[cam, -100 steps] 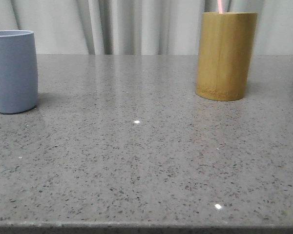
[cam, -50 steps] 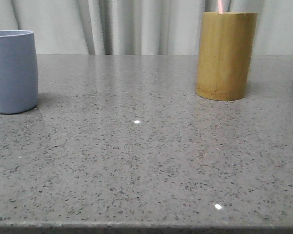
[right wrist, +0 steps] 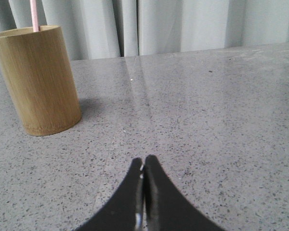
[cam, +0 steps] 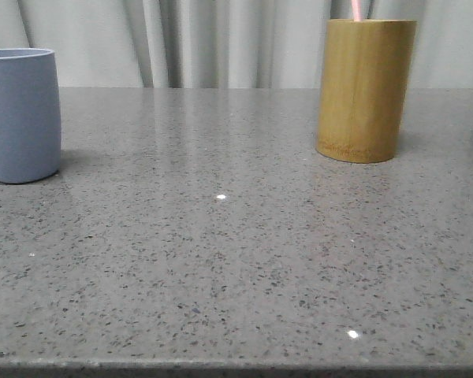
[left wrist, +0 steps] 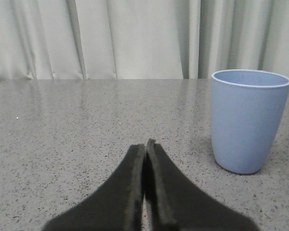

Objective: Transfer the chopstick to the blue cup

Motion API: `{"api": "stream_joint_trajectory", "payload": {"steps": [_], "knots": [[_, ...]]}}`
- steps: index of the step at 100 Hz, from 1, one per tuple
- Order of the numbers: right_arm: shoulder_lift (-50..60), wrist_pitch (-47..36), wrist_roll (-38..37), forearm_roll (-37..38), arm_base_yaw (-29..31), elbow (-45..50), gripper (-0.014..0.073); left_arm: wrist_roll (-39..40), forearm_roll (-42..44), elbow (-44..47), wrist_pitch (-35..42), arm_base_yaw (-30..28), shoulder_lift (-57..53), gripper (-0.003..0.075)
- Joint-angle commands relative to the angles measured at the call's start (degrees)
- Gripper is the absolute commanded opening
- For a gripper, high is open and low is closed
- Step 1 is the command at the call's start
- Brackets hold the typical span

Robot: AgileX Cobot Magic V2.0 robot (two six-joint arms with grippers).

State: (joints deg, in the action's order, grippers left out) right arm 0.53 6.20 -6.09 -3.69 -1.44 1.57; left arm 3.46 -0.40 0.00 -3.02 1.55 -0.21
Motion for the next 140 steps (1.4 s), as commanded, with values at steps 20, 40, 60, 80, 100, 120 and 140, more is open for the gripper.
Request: {"api": "stream_joint_trajectory", "payload": {"steps": [20,40,60,80,100,120,140], "knots": [[1.0,0.9,0.1,0.6,0.3,-5.2,-0.0066,0.3,-1.9,-7.0,1.5,-0.1,-1.6,-0.0019],[-4.7,9.9,-0.7,0.4,0.3,-12.8,-0.0066,0.5,-5.3,-14.5,-6.9,-0.1,2.6,-0.0019],[-13.8,17.6,-0.7,0.3,0.3,-22.7,-0.0066,0.5,-5.4,-21.4,-10.6,-0.1,9.6,-0.0019],[-21.6,21.7,-0.3,0.3,0.3,-30.4,0.0000,0.5,-5.4,-29.0,-17.0,-0.1,18.0,-0.0018],[-26.5,21.7,-0.3,0.3,0.3,-33.9,0.0247,0.5,-5.4,-34.4,-18.3,-0.1,25.7,0.0107],[-29.6,21.1,-0.3,-0.1,0.3,-34.3,0.0332,0.5,-5.5,-37.2,-18.2,-0.1,30.8,0.0325],[-30.2,20.1,-0.3,-0.1,0.3,-34.3,0.0331,0.5,-5.5,-37.5,-17.4,-0.1,31.1,0.0335]]}}
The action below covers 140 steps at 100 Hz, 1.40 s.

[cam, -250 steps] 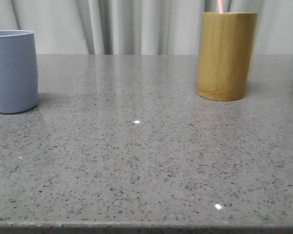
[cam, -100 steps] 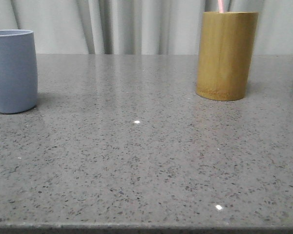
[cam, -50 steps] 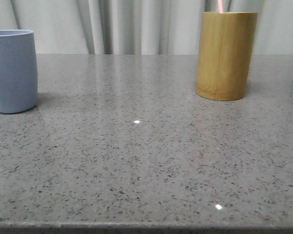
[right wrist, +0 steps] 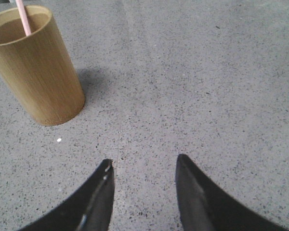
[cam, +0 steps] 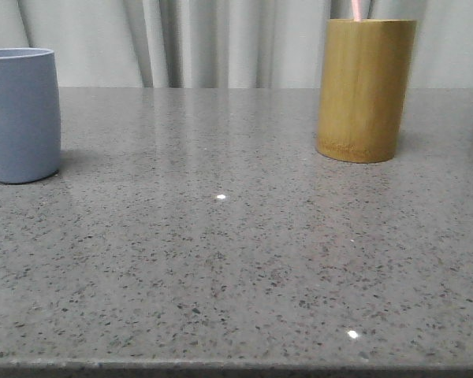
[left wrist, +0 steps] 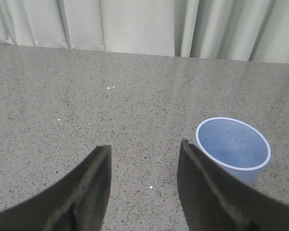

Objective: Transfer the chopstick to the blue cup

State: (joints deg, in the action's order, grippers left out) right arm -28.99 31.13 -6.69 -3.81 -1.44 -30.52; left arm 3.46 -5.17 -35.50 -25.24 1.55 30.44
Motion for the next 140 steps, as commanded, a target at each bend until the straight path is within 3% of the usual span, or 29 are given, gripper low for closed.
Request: {"api": "stream_joint_trajectory", "payload": {"steps": [1,25,36,56,73,95,122,140], "knots": [[-0.7,-4.8,0.3,0.0,0.3,-2.2,0.0331,0.5,-0.8,-2.0,4.8,-0.1,0.5,0.0335],[-0.7,-5.0,0.3,0.0,0.3,-2.2,0.0331,0.5,-1.2,-2.6,4.7,-0.1,0.9,0.0335],[-0.7,-5.3,0.3,0.0,0.3,-2.2,0.0331,0.5,-1.2,-5.8,0.8,-0.1,3.2,0.0335],[-0.7,-5.7,0.3,0.0,0.3,-2.2,0.0331,-3.5,-2.3,-15.7,-7.1,-0.1,11.1,0.0335],[-0.7,-5.7,0.3,0.0,0.3,-2.2,0.0331,-13.3,-7.5,-23.3,-10.8,-0.1,19.1,0.0339],[-0.7,-5.7,0.3,0.0,0.3,-2.2,0.0331,-13.5,-10.4,-30.8,-16.3,0.3,29.5,0.0338],[-0.7,-5.8,0.3,-0.1,0.3,-2.2,0.0331,-13.8,-10.2,-38.9,-26.1,5.9,41.5,0.0337],[-0.7,-5.8,0.3,-0.1,0.3,-2.2,0.0331,-13.8,-10.2,-42.2,-29.7,6.6,47.9,0.0337]]}}
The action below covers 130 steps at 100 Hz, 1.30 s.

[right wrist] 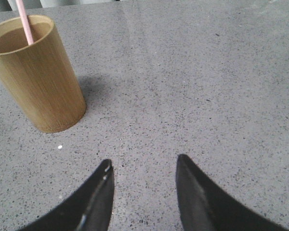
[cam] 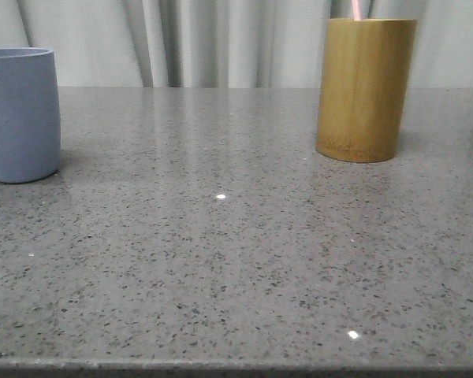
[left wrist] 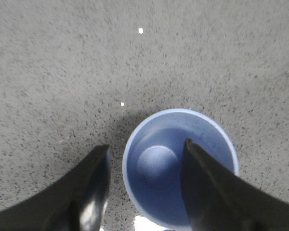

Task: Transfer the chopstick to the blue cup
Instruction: 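Reach the left gripper down and grasp the light blue cup's rim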

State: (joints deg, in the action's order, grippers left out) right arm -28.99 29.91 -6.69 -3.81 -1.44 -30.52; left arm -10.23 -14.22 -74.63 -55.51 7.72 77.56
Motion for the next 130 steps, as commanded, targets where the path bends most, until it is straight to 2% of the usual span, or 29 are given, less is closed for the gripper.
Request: {"api": "stream_joint_trajectory", "payload": {"steps": [1,68,82,102,130], "knots": [[-0.7,-4.6,0.3,-0.1,0.3,-2.2,0.0331,-0.1,-1.1,-3.1,0.3,0.4,0.9,0.0337],[-0.7,-4.6,0.3,-0.1,0.3,-2.2,0.0331,-0.1,0.2,-4.3,-4.3,0.4,8.1,0.0326],[-0.7,-4.7,0.3,-0.1,0.3,-2.2,0.0331,-0.1,0.3,-4.3,-5.0,0.4,8.4,0.0221],[-0.7,-4.6,0.3,-0.1,0.3,-2.2,0.0331,-0.1,0.3,-4.3,-5.0,0.4,8.4,-0.0018],[-0.7,-4.6,0.3,-0.1,0.3,-2.2,0.0331,-0.1,-2.4,-7.9,-3.3,1.1,8.4,-0.0019]]}}
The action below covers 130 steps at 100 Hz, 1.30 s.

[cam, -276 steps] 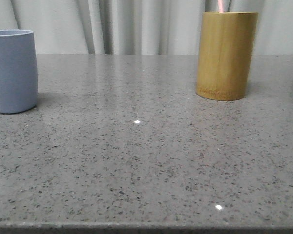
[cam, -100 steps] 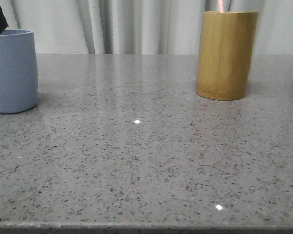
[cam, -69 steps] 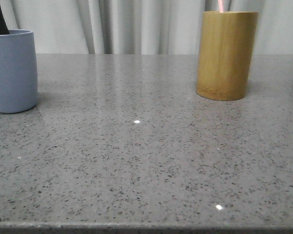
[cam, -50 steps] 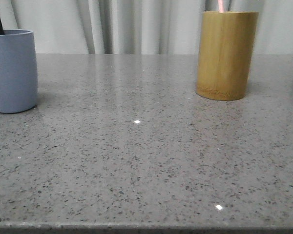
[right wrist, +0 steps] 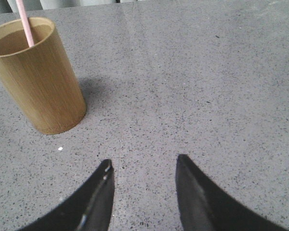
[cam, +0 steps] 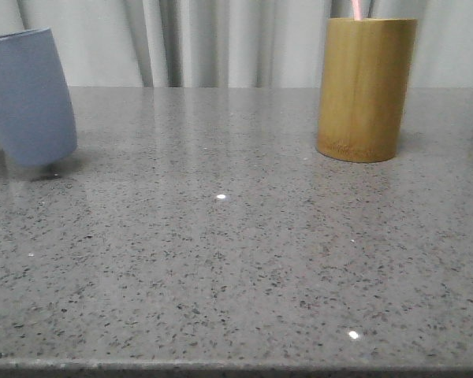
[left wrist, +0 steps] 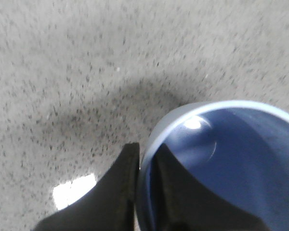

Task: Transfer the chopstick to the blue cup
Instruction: 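Reach the left gripper down and grasp the light blue cup's rim, then slide the blue cup with the left gripper beside the bamboo holder, release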

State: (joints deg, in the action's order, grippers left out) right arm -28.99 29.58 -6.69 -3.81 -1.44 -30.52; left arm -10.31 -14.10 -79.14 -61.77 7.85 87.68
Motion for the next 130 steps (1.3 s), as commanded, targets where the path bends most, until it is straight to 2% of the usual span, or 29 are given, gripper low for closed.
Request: {"api": "stream_joint_trajectory", "payload": {"steps": [1,23,53,87,97,116,123,130], "knots": [[-0.7,-4.3,0.3,-0.1,0.3,-2.2,0.0331,0.0,-2.5,-3.8,3.1,1.0,-1.8,-0.0019],[-0.7,-4.3,0.3,-0.1,0.3,-2.2,0.0331,-1.3,-2.3,-11.8,3.7,8.0,1.7,-0.0019],[-0.7,-4.2,0.3,-0.1,0.3,-2.2,0.0331,-1.5,-2.3,-24.6,1.4,16.0,12.8,-0.0019],[-0.7,-4.5,0.3,-0.1,0.3,-2.2,0.0331,-1.5,-2.4,-33.8,-2.1,19.1,21.2,-0.0013],[-0.7,-4.5,0.3,-0.1,0.3,-2.2,0.0331,-1.5,-2.4,-34.6,-2.7,19.1,21.6,0.0052],[-0.7,-4.7,0.3,-0.1,0.3,-2.2,0.0331,-1.5,-2.4,-35.1,-2.8,19.1,21.6,0.0322],[-0.7,-4.7,0.3,-0.1,0.3,-2.2,0.0331,-1.5,-2.4,-35.6,-3.1,19.1,21.6,0.0377],[-0.7,-4.7,0.3,-0.1,0.3,-2.2,0.0331,-1.4,-2.5,-36.6,-3.7,19.1,21.6,0.0382]]}}
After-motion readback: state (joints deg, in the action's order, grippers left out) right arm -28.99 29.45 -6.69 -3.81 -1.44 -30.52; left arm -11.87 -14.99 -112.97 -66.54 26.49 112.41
